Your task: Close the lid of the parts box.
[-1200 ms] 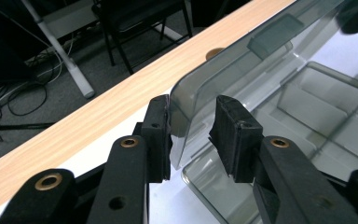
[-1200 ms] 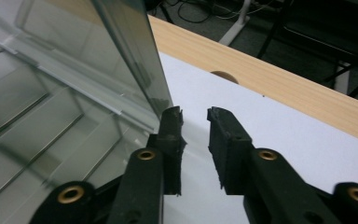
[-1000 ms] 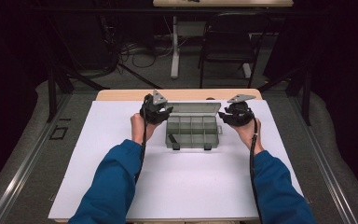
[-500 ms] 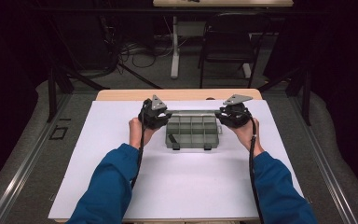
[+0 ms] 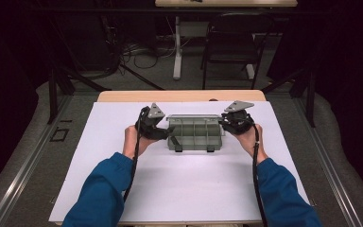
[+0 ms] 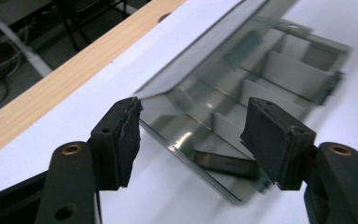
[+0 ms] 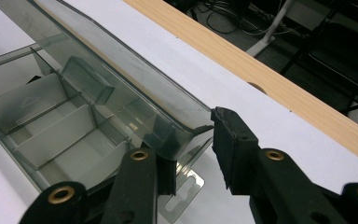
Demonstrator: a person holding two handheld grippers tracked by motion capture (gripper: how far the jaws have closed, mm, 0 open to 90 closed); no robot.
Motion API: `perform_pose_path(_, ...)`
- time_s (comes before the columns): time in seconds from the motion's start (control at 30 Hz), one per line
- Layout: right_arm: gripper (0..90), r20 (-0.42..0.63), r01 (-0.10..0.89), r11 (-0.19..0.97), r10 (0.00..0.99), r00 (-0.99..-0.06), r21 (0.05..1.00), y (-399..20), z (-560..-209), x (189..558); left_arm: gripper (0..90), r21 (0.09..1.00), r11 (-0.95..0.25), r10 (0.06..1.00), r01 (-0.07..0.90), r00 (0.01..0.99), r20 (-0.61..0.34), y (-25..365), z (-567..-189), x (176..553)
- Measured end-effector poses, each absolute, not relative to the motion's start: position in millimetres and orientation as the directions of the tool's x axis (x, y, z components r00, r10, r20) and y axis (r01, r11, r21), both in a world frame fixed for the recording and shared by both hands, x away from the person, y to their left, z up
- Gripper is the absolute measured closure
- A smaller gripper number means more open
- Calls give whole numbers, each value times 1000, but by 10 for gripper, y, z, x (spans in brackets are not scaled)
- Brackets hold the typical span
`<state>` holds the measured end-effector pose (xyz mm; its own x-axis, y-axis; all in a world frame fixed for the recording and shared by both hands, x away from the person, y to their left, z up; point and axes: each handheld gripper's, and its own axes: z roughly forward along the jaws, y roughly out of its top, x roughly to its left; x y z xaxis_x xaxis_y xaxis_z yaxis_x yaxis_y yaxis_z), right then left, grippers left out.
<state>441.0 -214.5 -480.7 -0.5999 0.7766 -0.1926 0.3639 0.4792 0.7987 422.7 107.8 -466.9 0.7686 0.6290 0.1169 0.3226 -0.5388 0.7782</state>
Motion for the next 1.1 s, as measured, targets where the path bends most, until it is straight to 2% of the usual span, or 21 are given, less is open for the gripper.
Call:
perform_pose_path(0.07,690,-187,367,477,777,-601,799,-2150,-4822,4394,352,794,-525,623,307,774,112,1114,-4602,4165)
perform_pose_path(0.13,684,-188,367,478,776,-602,798,-2154,-4845,4378,390,817,-496,624,294,775,100,1140,-4530,4128)
perform_pose_path(0.33,669,-194,374,488,775,-601,788,-2151,-4905,4321,631,837,-457,644,300,761,79,1081,-4467,4204)
perform_pose_path(0.6,607,-171,401,491,771,-613,773,-2168,-4973,4236,820,799,-478,640,365,768,32,1016,-4674,4310)
perform_pose_path(0.7,515,-145,423,495,762,-631,759,-2192,-5025,4178,860,790,-486,636,374,772,26,1021,-4721,4300)
perform_pose_path(0.83,390,-115,448,492,758,-641,747,-2232,-5073,4128,869,781,-490,633,388,774,13,1021,-4778,4287)
perform_pose_path(0.97,501,-134,437,509,751,-647,741,-2215,-5070,4127,858,782,-485,638,391,770,10,1026,-4788,4260)
perform_pose_path(1.1,532,-122,444,493,760,-638,748,-2229,-5054,4211,848,783,-486,633,388,774,10,1023,-4796,4234)
